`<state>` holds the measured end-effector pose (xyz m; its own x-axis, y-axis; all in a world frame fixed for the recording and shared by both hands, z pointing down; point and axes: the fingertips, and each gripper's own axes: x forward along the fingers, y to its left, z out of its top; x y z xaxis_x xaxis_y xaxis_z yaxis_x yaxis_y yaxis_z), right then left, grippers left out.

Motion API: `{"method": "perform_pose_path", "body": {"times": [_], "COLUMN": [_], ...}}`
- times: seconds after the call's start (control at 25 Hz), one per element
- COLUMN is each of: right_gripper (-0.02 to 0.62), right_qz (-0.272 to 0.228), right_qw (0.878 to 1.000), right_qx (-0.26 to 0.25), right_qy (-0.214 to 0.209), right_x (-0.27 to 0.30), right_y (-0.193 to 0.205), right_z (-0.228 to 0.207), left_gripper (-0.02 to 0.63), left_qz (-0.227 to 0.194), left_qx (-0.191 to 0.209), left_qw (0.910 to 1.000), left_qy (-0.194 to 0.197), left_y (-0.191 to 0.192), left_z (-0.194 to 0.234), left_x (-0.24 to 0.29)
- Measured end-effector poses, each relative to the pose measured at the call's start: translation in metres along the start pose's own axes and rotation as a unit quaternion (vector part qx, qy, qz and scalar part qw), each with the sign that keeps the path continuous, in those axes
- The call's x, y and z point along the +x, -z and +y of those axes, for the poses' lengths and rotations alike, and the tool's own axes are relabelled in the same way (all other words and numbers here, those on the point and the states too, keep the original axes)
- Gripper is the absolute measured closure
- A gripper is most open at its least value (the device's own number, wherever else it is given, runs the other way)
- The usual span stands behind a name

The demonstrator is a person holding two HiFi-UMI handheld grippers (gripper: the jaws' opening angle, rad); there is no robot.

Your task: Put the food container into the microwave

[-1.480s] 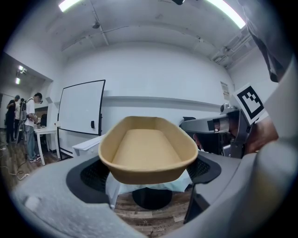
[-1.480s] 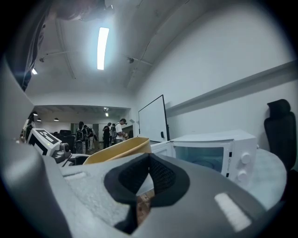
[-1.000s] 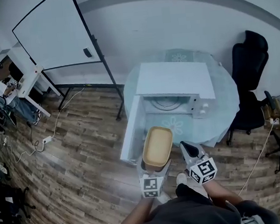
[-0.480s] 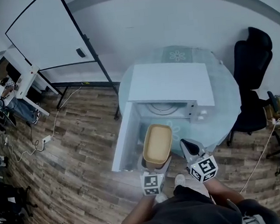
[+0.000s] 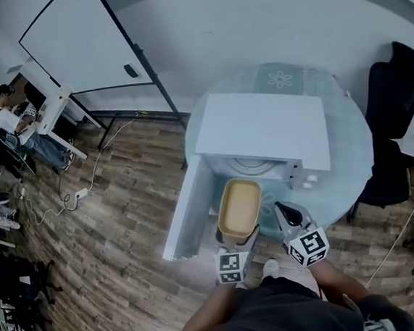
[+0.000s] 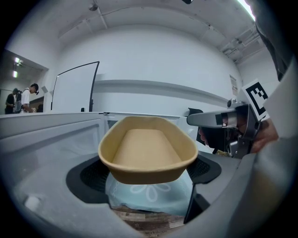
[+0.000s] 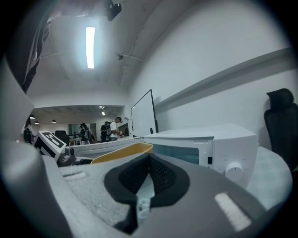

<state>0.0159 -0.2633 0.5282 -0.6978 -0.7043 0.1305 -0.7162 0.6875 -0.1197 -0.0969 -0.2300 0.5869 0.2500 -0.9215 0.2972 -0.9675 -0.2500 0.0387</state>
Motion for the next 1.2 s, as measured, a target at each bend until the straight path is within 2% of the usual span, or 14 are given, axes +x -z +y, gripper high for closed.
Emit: {"method": "perform_pose_path", "body": {"times": [0.2, 0.4, 0.68, 1.2], "right_gripper": [0.594, 0.594, 0.594, 0.594], "right_qz": [0.006, 0.018, 0.036, 0.053], "right_qw": [1.000, 1.000, 0.999, 0.999], "right_qx": [0.004, 0.011, 0.019, -0.004], "right_qy": [-0.016, -0.018, -0.004, 0.011], "right_x": [0.012, 0.026, 0.054, 0.114], "right_y": [0.008, 0.019, 0.037, 0.060], "right_z": [-0.012, -0.018, -0.030, -0.048], "left_gripper": [0.084, 0.084, 0.084, 0.084], "left_qz": [0.003, 0.007, 0.025, 0.042], "left_qx": [0.002, 0.007, 0.003, 0.002], "left_qw": [0.9997, 0.9995, 0.9995, 0.9990], "left_qy": [-0.024, -0.029, -0.017, 0.011], "left_y": [0.001, 0.002, 0.017, 0.033], "left_z": [0.007, 0.020, 0.036, 0.061], "left_x": [0.017, 0.036, 0.067, 0.126]}}
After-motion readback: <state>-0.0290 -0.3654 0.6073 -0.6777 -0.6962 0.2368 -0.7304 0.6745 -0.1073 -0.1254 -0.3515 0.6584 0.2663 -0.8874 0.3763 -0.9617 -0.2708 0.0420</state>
